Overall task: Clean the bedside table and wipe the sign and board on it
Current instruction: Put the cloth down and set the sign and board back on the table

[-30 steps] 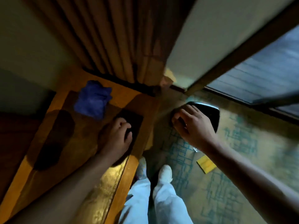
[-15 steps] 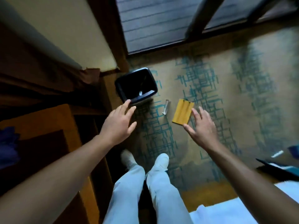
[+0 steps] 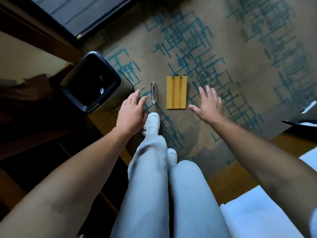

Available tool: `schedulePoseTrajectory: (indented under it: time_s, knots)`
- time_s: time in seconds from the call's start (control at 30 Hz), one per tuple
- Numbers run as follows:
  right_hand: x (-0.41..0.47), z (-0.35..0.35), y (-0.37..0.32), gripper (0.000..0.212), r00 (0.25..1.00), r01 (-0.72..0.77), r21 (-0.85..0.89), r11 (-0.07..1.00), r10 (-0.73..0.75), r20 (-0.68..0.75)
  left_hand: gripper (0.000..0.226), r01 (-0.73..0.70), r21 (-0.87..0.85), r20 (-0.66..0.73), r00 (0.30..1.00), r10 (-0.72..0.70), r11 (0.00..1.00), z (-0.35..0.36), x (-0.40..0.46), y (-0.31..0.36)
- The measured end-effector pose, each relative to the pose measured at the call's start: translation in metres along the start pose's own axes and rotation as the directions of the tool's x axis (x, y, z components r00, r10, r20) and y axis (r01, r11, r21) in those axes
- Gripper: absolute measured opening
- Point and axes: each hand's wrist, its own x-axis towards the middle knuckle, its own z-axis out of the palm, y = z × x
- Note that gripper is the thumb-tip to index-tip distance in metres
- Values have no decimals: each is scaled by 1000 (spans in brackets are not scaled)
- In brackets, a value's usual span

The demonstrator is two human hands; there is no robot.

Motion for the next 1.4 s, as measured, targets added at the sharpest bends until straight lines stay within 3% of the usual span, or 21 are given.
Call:
schedulePoseTrajectory:
  time_s: [0.4,0.67,0.83,1.0,1.13,1.27,1.4]
  knots:
    - [142,130,6,90,994,-101,52,994,99,42,85,205,-52,131,972,-197,977,148,155,-50]
    - [200,207,13,90,994,-101,65,993,103,-20,92,151,-29,127,981,-146,988,231,208,-81]
    - [212,235,11,82,989,-99,79,992,107,-104,95,224,-149,144,969,-203,963,260,219,-88]
    - [211,251,10,71,970,-153,119,981,172,-171,90,316,-342,223,942,-251,885,269,229,-87]
    - [215,255,10,72,962,-212,287,934,251,-109,75,335,-498,228,940,-252,800,275,236,-80]
    - [212,257,5,72,943,-254,383,888,316,-107,85,341,-612,222,940,-259,714,281,237,-74]
    - [208,258,5,70,947,-255,407,877,312,-79,66,339,-700,243,941,-237,628,283,241,-69]
